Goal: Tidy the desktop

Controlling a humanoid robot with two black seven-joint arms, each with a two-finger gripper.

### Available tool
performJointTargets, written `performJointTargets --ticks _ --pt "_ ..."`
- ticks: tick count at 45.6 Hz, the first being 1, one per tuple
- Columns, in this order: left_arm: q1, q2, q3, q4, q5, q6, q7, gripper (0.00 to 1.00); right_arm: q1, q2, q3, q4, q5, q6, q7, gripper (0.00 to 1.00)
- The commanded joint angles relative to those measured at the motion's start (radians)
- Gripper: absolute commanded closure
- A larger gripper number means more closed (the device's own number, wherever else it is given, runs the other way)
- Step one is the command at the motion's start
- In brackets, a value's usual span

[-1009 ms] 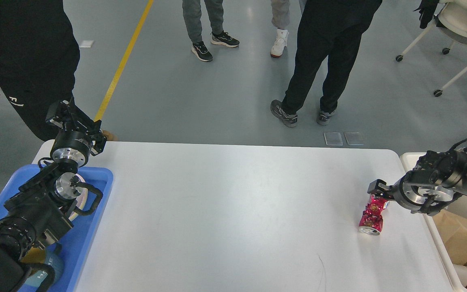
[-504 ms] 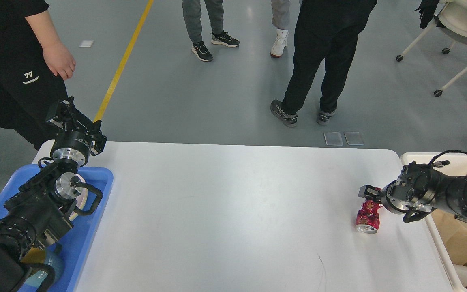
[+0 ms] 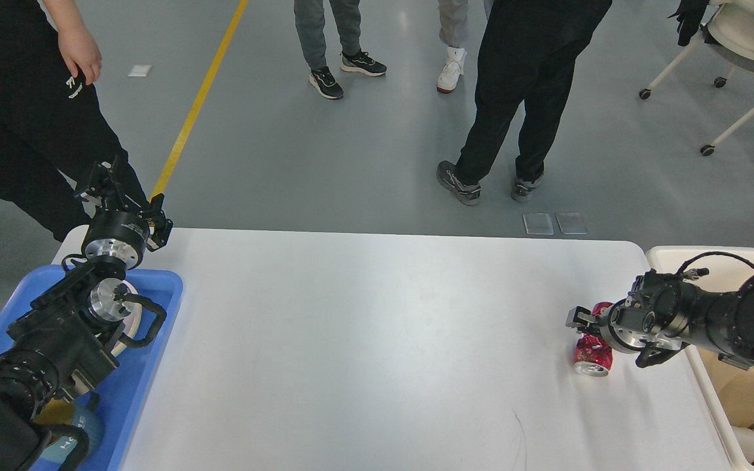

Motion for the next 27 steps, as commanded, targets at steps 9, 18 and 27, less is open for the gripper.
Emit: performJointTargets --ticks 9,18,27 --pt "0.0 -0.001 0.0 0.0 0.0 0.0 0.001 0.04 -0.01 0.0 0.0 0.001 0.004 0.001 -0.003 0.96" --pt "0.0 0.001 0.0 0.0 0.0 0.0 0.0 0.04 0.018 -0.004 0.006 0.014 0.011 0.003 -0.003 1.0" --pt "0.0 0.001 0.0 0.0 0.0 0.0 0.0 0.04 0.206 -0.093 0.017 0.165 0.011 0.026 -0.003 1.0"
